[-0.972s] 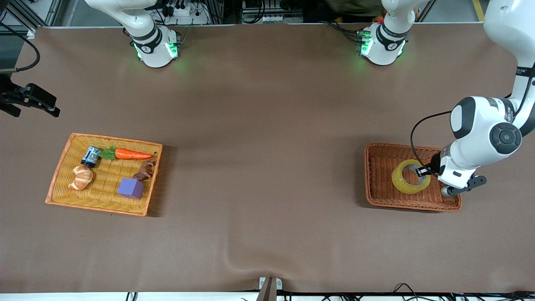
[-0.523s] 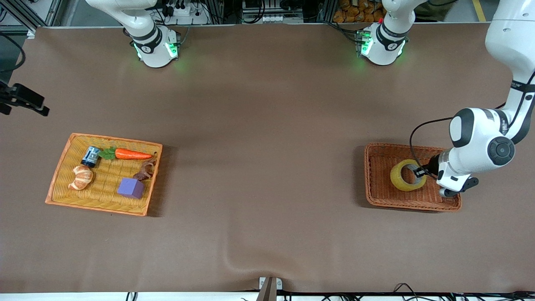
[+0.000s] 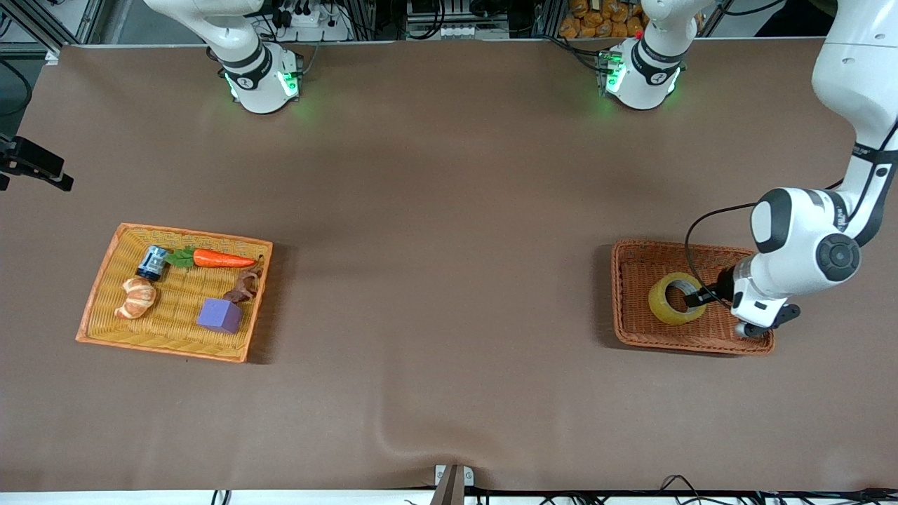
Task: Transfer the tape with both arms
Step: 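Lower the tape into the basket and open the left gripper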
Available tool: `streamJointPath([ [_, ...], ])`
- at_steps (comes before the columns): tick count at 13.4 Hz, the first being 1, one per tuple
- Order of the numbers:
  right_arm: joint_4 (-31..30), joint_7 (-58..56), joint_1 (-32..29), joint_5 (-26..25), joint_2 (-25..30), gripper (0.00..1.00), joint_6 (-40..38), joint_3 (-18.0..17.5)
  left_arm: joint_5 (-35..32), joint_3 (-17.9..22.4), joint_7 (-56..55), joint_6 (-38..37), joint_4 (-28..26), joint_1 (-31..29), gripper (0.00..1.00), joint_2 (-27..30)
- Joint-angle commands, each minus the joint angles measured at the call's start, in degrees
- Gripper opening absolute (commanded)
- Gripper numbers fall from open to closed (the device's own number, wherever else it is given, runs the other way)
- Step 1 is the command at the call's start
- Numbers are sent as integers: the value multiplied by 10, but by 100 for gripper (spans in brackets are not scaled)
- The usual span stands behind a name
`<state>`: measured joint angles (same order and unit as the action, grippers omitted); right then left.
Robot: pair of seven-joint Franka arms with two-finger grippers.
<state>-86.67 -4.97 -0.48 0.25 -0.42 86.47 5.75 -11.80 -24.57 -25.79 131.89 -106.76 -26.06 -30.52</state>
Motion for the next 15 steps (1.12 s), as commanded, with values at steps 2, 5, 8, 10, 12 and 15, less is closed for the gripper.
streamJointPath([
  [2, -2, -5, -4, 5, 3, 100, -14, -6, 11, -15, 0, -50, -5, -1, 100, 107],
  [5, 0, -5, -6, 2, 0, 100, -7, -5, 12, -20, 2, -86, 0, -1, 100, 160],
  [8, 3, -3, -5, 2, -1, 100, -7, -5, 33, -35, 2, -130, 10, -2, 100, 207],
  [10, 3, 13, -6, 2, -1, 100, -7, -5, 55, -36, 4, -180, 40, 0, 100, 223],
  [12, 3, 25, -6, 5, -6, 100, 1, -6, 56, -59, 4, -252, 97, -1, 100, 227],
  [15, 1, 19, -7, 5, -9, 100, 10, -6, 52, -63, 7, -347, 182, 0, 100, 230],
])
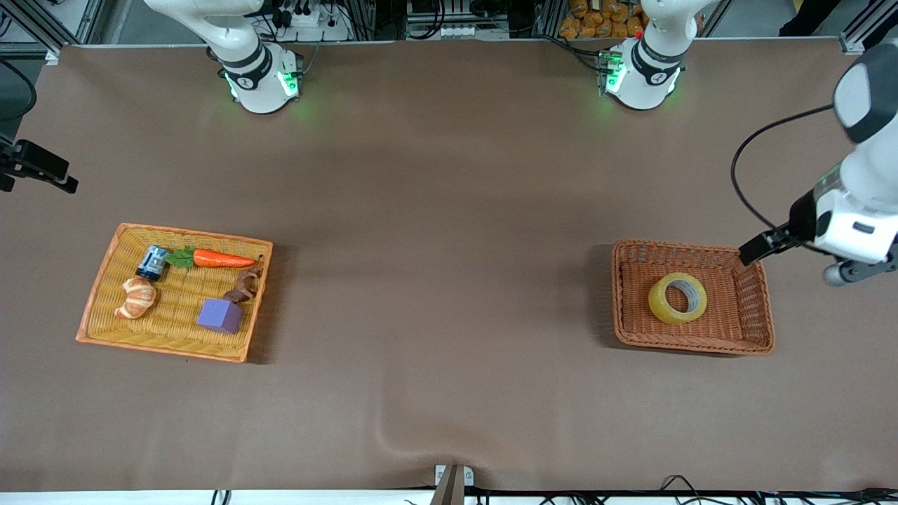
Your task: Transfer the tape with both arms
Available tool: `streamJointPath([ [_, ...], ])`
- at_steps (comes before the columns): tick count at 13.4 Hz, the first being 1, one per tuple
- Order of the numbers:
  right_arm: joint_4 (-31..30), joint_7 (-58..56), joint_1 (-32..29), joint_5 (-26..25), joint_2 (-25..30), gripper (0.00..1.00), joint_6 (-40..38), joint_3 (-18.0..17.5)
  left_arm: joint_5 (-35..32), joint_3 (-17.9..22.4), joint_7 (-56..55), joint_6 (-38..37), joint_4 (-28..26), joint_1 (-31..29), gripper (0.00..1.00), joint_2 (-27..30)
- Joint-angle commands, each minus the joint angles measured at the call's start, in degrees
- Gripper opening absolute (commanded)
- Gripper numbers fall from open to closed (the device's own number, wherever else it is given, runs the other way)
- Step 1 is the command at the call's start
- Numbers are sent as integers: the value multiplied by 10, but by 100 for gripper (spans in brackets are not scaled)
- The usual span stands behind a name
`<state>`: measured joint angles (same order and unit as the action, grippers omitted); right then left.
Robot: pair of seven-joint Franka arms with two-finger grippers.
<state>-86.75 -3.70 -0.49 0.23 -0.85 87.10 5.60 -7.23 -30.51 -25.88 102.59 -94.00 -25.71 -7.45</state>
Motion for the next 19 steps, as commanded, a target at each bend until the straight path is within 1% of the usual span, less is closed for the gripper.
streamJointPath([
  [1, 1, 6, -7, 6, -5, 100, 3, -4, 6, -2, 8, -79, 78, -5, 100, -1],
  [3, 1, 5, -7, 6, -6, 100, 3, -4, 9, -2, 10, -125, 107, -7, 100, 0],
  [6, -1, 5, -6, 6, -6, 100, 3, -4, 17, -4, 12, -151, 135, -7, 100, 0],
  [8, -1, 5, -7, 6, -6, 100, 3, -4, 35, -3, 14, -152, 134, -7, 100, 9],
  [12, -1, 12, -7, 12, -5, 100, 2, -4, 42, -3, 15, -152, 132, -4, 100, 17],
  [14, -2, 13, -6, 12, -2, 100, -5, -3, 37, 3, 27, -152, 132, 16, 100, 21],
  [15, -1, 13, -6, 12, -2, 100, -10, -3, 37, 41, 31, -152, 131, 71, 100, 24],
  [16, -1, 12, -6, 12, -2, 100, -17, -3, 46, 110, 50, -153, 126, 122, 100, 38],
  [17, -1, 9, -6, 11, -3, 100, -17, -3, 51, 154, 74, -154, 116, 170, 100, 48],
  [18, -1, 6, -6, 11, -3, 100, -17, -3, 53, 175, 85, -154, 108, 188, 100, 52],
  [19, 0, 6, -5, 7, -3, 100, -17, -3, 53, 178, 89, -154, 98, 192, 100, 60],
])
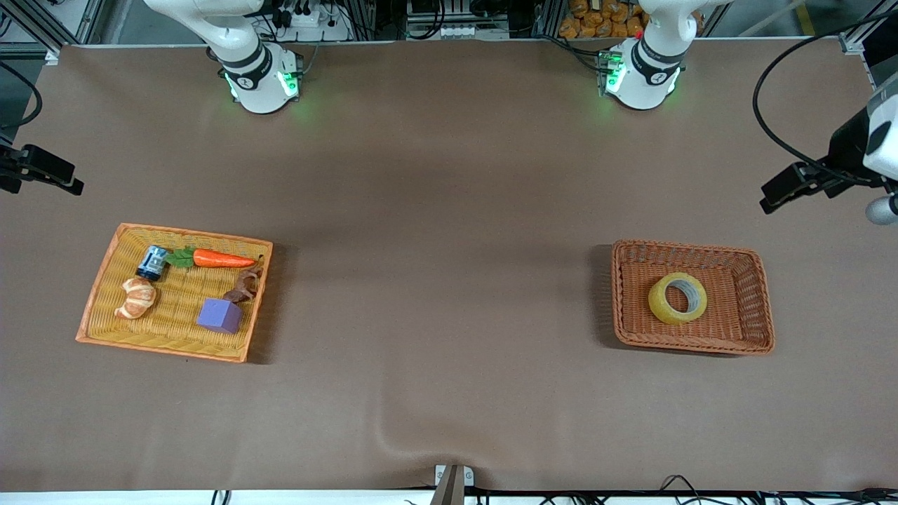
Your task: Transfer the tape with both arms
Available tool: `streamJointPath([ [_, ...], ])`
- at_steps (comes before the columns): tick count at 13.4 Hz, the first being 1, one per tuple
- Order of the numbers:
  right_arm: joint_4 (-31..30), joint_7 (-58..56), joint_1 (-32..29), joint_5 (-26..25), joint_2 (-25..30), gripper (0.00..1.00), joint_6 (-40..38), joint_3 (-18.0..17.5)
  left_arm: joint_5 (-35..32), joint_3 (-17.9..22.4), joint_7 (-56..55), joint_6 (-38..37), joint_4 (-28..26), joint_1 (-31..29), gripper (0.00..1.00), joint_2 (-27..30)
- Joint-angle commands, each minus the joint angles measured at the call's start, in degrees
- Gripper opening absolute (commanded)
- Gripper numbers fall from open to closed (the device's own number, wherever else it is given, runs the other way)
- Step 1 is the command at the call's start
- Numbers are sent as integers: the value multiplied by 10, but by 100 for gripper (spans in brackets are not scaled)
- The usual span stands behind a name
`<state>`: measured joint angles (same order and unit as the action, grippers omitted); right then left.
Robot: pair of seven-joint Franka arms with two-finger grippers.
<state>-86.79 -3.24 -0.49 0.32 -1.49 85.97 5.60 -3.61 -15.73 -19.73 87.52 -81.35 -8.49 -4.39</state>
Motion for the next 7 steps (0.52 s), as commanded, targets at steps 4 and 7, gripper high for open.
streamJointPath([
  [4, 7, -18, -6, 4, 1, 100, -4, -3, 18, 62, 51, 6, -65, 53, 100, 59],
  [7, 10, -22, -13, 3, -3, 100, -1, -2, 47, 122, 101, 9, -75, 81, 100, 66],
])
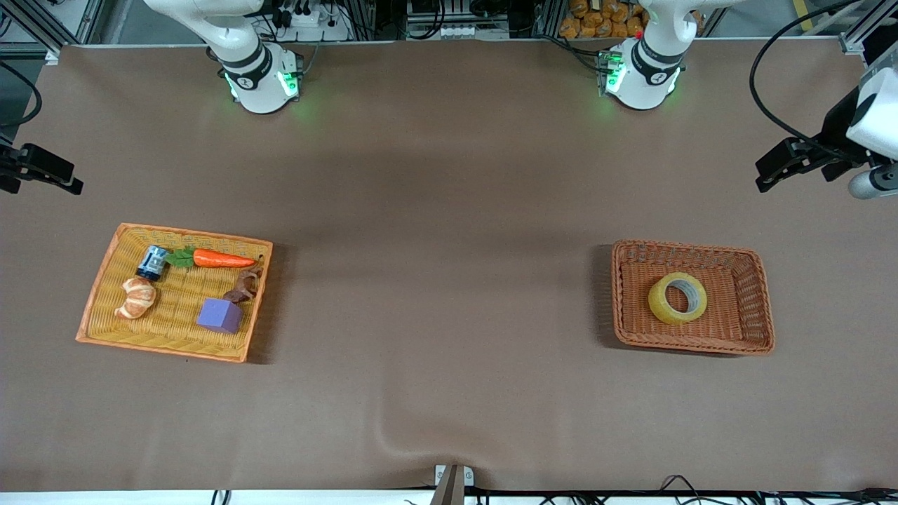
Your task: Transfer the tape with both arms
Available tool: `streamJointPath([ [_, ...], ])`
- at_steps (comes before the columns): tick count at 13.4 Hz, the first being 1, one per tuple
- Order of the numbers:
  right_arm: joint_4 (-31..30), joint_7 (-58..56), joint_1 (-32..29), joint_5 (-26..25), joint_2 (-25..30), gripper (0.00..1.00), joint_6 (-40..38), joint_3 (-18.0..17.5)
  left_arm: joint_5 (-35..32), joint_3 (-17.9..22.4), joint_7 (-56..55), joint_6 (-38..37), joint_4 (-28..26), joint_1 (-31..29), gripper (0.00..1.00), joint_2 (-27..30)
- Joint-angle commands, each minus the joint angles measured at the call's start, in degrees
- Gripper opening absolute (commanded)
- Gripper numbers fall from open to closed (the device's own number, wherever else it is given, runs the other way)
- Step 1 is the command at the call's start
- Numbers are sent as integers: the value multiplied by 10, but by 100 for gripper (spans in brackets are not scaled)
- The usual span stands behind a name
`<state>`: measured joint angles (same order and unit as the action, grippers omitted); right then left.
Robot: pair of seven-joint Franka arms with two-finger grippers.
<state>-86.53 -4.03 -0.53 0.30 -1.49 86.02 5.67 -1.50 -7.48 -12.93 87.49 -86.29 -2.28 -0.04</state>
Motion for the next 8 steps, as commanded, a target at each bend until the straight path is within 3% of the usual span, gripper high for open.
streamJointPath([
  [1, 8, -18, -12, 1, -11, 100, -2, -2, 26, 63, 44, 12, -39, 38, 100, 34],
  [3, 22, -18, -12, 0, -20, 100, -3, -1, 26, 82, 53, 39, -72, 52, 100, 51],
  [8, 25, -17, -12, 0, -27, 100, -5, 0, 15, 80, 52, 35, -64, 59, 100, 44],
])
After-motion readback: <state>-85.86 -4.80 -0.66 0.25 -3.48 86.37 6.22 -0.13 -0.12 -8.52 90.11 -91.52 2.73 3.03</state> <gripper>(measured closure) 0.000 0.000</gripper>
